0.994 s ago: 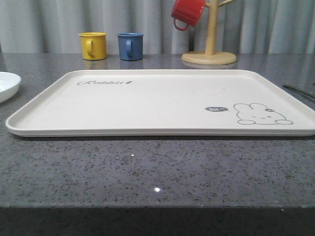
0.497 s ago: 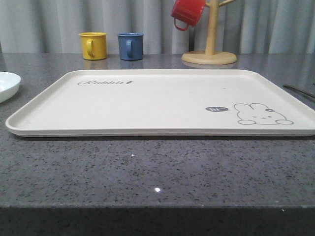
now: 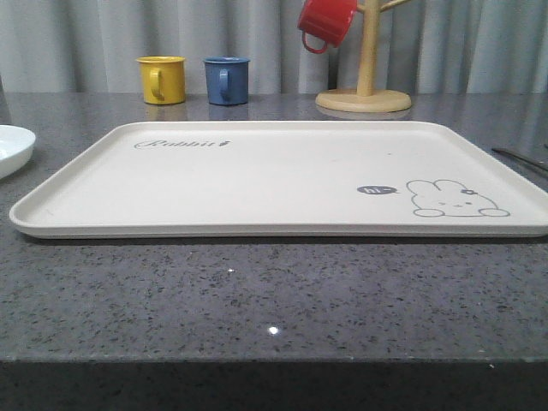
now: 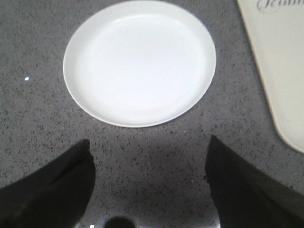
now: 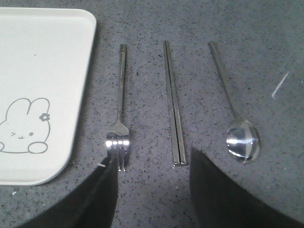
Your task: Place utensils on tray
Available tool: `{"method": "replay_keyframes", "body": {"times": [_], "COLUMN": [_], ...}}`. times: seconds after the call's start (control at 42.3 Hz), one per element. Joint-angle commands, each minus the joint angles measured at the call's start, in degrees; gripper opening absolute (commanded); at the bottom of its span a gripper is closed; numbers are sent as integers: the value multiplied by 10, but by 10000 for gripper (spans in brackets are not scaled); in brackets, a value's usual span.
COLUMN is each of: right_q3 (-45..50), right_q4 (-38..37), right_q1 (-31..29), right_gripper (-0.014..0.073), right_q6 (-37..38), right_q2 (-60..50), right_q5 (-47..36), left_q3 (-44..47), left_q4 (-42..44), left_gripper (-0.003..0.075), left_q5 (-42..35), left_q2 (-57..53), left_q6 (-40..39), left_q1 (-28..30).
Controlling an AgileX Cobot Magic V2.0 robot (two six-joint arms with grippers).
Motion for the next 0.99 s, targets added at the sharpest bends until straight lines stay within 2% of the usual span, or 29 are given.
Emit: {"method": "replay_keyframes", "body": {"times": [0.0, 0.071, 0.166, 0.284, 0.355, 0.402, 0.449, 0.615, 0.733, 0.97], "right_q3": [-18, -18, -18, -18, -18, -18, -18, -18, -18, -18], "right_q4": [-1, -1, -1, -1, -1, -1, -1, -1, -1, -1], "right_q1": [-2, -2, -2, -2, -2, -2, -2, -2, -2, -2], "right_gripper": [383, 383, 383, 383, 383, 383, 383, 383, 383, 383], "right_q6": [-5, -5, -5, -5, -5, -5, -5, -5, -5, -5], "right_q2": [4, 4, 4, 4, 4, 4, 4, 4, 4, 4], "right_q5": [-34, -34, -34, -34, -34, -34, -34, -33, -33, -33], "left_q3": [-51, -79, -108, -127, -127, -127, -128, -160, -160, -160], "left_q4": [33, 44, -6, -229, -346, -402, -423, -427, -422, -419], "left_gripper": [481, 481, 481, 481, 481, 481, 481, 476, 405, 330], "left_q5": [11, 12, -15, -34, -44, -46, -63, -69, -76, -68], "left_q2": [60, 113, 174, 258, 299, 328, 355, 417, 429, 449], "left_q6": [-8, -12, 18, 172, 243, 275, 284, 284, 284, 285], "left_q1": [1, 40, 145, 278, 320, 331, 331, 330, 330, 330]}}
